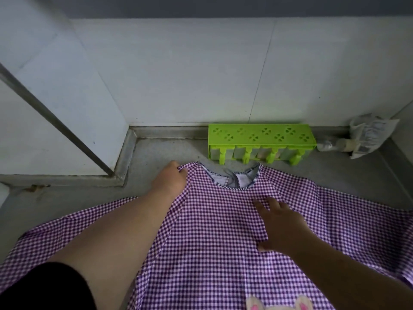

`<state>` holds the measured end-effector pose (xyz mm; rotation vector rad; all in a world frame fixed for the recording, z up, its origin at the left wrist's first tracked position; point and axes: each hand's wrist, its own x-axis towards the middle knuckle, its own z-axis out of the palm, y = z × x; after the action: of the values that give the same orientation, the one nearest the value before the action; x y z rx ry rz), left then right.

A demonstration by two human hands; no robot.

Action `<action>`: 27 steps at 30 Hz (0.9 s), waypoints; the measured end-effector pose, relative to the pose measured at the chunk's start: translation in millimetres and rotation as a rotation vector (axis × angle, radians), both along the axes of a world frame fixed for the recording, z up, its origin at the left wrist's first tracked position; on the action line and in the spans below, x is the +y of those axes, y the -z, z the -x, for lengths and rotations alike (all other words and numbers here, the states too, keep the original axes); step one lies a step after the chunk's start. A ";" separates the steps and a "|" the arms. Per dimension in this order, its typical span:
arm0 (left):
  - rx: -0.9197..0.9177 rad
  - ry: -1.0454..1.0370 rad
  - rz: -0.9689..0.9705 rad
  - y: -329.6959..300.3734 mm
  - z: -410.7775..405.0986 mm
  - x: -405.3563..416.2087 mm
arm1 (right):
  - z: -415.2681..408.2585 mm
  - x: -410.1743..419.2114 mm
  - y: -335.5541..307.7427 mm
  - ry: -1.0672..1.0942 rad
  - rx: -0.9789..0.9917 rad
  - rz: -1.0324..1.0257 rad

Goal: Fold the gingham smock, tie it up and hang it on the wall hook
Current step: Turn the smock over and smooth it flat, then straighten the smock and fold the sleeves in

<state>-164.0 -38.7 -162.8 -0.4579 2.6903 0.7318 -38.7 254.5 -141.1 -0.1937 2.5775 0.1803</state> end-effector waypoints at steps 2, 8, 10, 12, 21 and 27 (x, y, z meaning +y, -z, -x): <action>0.000 0.005 -0.025 -1.5 -3.6 -4.2 | 2.7 -4.3 -0.9 -0.014 0.006 -0.019; -0.054 0.147 0.030 -3.8 -27.7 -31.8 | -0.5 -50.5 -3.3 -0.161 0.074 0.198; -0.076 0.250 0.133 -2.3 -41.9 -55.7 | -5.2 -70.2 4.3 -0.149 -0.001 0.208; -0.104 0.323 0.221 -3.8 -56.6 -80.0 | -6.6 -84.5 13.8 -0.110 -0.049 0.168; -0.240 0.273 0.347 -13.6 -96.0 -172.4 | 12.4 -111.7 10.1 -0.087 -0.073 -0.030; -0.342 0.428 0.435 -24.5 -108.5 -221.1 | 8.5 -137.9 14.4 -0.074 -0.051 -0.052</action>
<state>-55.6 -259.8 -138.3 -0.0774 2.4782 -0.0517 -47.1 116.6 -155.5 -0.2709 2.5133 0.2661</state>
